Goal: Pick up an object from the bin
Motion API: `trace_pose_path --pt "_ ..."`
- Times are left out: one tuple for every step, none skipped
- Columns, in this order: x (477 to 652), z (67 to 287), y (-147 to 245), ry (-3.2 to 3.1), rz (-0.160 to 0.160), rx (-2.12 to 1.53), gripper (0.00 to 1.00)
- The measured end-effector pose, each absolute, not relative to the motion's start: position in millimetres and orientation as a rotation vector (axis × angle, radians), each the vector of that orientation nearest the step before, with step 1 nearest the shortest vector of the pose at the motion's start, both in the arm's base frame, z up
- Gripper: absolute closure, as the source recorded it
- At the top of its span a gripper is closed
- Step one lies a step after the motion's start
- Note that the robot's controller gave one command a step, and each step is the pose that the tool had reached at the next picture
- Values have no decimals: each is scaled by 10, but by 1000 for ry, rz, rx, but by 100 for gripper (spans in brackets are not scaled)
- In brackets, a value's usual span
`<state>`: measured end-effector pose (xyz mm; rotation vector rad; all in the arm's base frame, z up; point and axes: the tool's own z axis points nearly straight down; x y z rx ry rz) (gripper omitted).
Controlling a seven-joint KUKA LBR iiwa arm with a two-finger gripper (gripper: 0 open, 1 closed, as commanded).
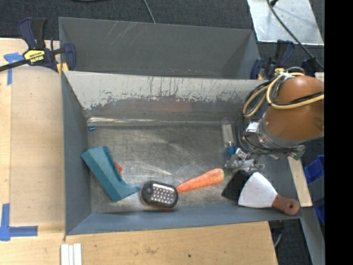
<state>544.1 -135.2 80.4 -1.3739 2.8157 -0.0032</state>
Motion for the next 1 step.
trace_pose_path --pt "5425 939 -1355 2822 1 -1376 100"
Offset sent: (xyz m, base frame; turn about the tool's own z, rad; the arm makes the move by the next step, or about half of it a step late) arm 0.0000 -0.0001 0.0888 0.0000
